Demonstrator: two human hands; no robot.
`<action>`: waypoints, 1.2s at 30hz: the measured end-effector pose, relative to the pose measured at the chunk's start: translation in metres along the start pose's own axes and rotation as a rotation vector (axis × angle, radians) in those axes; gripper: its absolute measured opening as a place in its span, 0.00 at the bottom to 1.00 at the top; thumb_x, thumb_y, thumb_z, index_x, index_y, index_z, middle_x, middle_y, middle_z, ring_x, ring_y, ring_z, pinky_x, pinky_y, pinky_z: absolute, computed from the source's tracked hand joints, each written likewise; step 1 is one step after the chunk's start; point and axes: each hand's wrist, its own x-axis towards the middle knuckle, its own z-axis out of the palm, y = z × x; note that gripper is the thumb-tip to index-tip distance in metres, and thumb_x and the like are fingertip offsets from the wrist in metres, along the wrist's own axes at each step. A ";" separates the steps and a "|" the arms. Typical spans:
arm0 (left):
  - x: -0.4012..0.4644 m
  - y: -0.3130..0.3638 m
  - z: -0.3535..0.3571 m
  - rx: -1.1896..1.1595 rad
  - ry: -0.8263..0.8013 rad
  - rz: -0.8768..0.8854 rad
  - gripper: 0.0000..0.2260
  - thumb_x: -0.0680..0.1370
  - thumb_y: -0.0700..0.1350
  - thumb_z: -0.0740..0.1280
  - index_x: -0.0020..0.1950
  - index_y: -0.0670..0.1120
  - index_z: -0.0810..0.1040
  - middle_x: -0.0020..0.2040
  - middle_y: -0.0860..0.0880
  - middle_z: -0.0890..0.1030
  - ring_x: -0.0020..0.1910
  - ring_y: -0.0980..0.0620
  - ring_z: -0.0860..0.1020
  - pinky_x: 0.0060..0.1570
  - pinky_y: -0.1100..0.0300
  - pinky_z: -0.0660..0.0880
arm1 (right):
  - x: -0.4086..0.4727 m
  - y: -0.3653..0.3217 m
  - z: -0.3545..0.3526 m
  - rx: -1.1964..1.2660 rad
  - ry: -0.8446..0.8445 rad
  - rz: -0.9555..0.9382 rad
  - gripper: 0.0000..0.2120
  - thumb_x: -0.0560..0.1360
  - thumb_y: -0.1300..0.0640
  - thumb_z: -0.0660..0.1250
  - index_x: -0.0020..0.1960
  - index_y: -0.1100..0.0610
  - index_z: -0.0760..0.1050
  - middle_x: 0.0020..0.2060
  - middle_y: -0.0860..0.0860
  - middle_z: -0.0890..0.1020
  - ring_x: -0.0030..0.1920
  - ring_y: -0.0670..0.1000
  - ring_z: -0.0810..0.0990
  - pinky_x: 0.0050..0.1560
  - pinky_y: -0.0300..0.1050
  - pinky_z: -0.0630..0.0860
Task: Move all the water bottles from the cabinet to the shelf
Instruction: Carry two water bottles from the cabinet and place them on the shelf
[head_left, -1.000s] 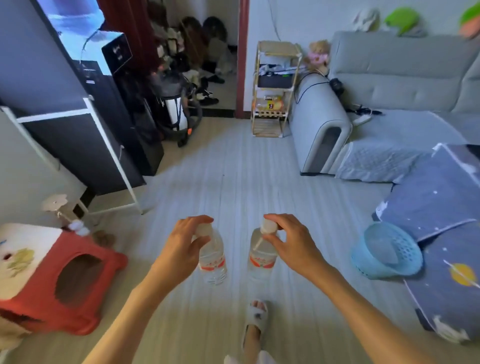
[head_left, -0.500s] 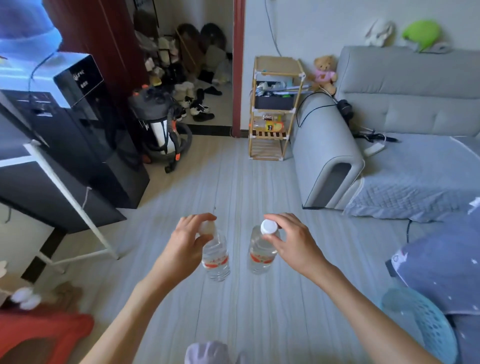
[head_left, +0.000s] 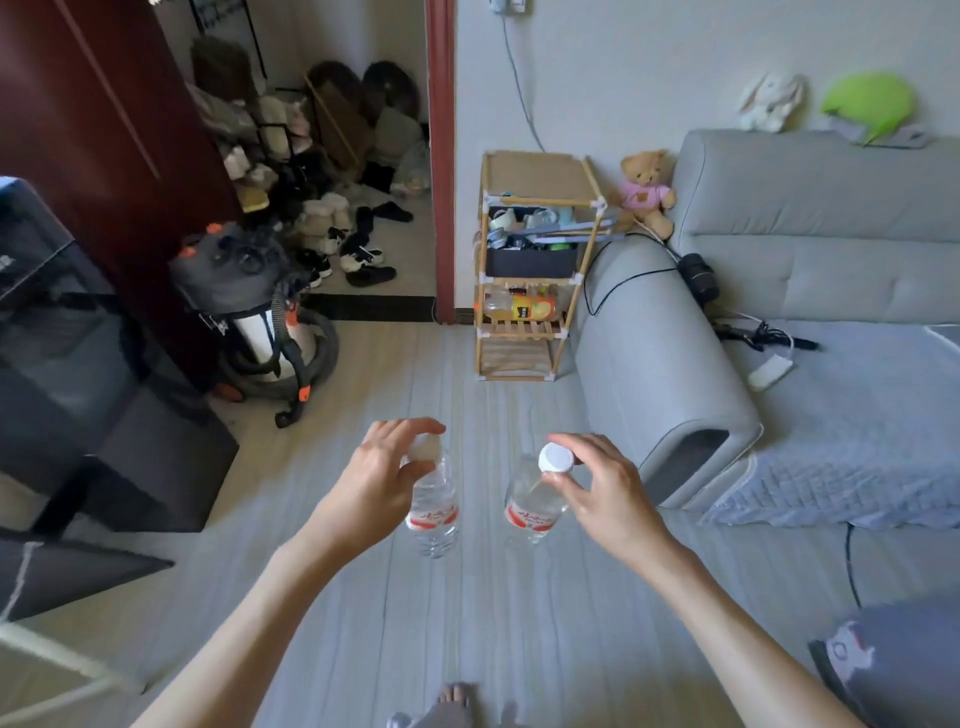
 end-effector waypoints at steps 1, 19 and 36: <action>0.026 0.000 -0.002 0.015 -0.001 0.022 0.14 0.74 0.35 0.64 0.58 0.47 0.74 0.50 0.53 0.74 0.49 0.56 0.67 0.47 0.79 0.60 | 0.022 0.006 -0.005 -0.003 0.015 0.001 0.16 0.69 0.64 0.71 0.56 0.61 0.76 0.47 0.49 0.76 0.49 0.51 0.75 0.50 0.30 0.63; 0.438 0.007 0.066 -0.019 -0.013 -0.119 0.13 0.76 0.38 0.63 0.59 0.49 0.73 0.52 0.52 0.70 0.48 0.54 0.70 0.48 0.62 0.64 | 0.417 0.161 -0.091 -0.003 -0.027 -0.088 0.16 0.71 0.60 0.69 0.59 0.59 0.75 0.50 0.45 0.73 0.51 0.41 0.70 0.51 0.18 0.58; 0.787 -0.047 0.058 -0.115 -0.057 0.022 0.14 0.75 0.40 0.64 0.55 0.59 0.72 0.54 0.49 0.75 0.53 0.51 0.74 0.57 0.55 0.71 | 0.746 0.232 -0.114 0.019 0.059 -0.040 0.16 0.73 0.58 0.67 0.60 0.58 0.74 0.49 0.48 0.75 0.49 0.47 0.73 0.51 0.29 0.64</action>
